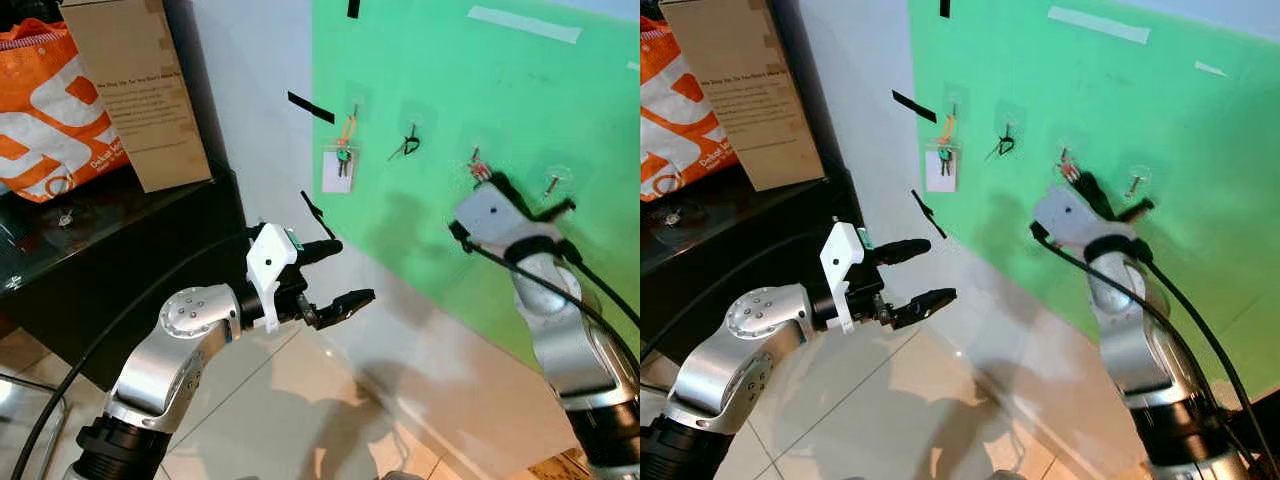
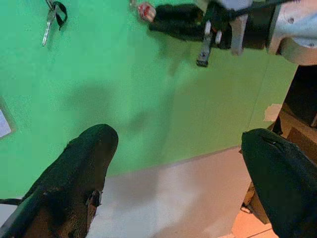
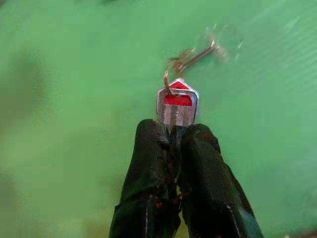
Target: Hang keys on a hook
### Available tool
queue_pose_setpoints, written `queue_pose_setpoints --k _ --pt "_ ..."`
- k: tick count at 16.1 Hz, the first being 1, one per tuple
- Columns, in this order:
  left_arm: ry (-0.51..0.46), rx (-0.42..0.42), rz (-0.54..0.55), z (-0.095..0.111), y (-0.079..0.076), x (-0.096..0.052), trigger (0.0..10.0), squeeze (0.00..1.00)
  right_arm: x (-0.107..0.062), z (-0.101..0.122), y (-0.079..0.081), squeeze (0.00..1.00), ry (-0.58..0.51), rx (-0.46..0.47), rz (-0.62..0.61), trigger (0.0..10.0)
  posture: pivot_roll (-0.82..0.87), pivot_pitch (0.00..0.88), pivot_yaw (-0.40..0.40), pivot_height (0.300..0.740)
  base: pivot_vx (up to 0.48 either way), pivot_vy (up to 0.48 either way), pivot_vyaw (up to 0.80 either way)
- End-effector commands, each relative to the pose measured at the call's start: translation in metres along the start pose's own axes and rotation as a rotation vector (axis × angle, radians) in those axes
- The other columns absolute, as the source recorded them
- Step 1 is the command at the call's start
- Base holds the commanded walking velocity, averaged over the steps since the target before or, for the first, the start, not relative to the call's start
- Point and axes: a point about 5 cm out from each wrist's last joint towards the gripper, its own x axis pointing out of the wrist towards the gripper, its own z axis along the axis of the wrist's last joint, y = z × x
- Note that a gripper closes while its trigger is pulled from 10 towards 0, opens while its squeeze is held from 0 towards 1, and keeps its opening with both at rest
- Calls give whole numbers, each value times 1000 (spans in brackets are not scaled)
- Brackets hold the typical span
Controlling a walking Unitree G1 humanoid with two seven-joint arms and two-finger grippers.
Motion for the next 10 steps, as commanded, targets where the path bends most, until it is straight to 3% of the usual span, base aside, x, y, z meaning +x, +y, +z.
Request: queue_pose_setpoints --k 1,5,10 --pt "-3 16 -7 3 0 1 10000 0 -1 -11 -11 0 64 -4 -42 10000 -137 0 38 740 0 0 0" --pt "1 16 -7 4 0 -2 10000 0 -8 -20 -9 0 104 36 -34 10000 -135 0 36 740 0 0 0" --pt "-13 24 -7 8 1 0 10000 0 -10 -10 4 0 61 148 29 10000 -137 0 40 740 0 0 0"
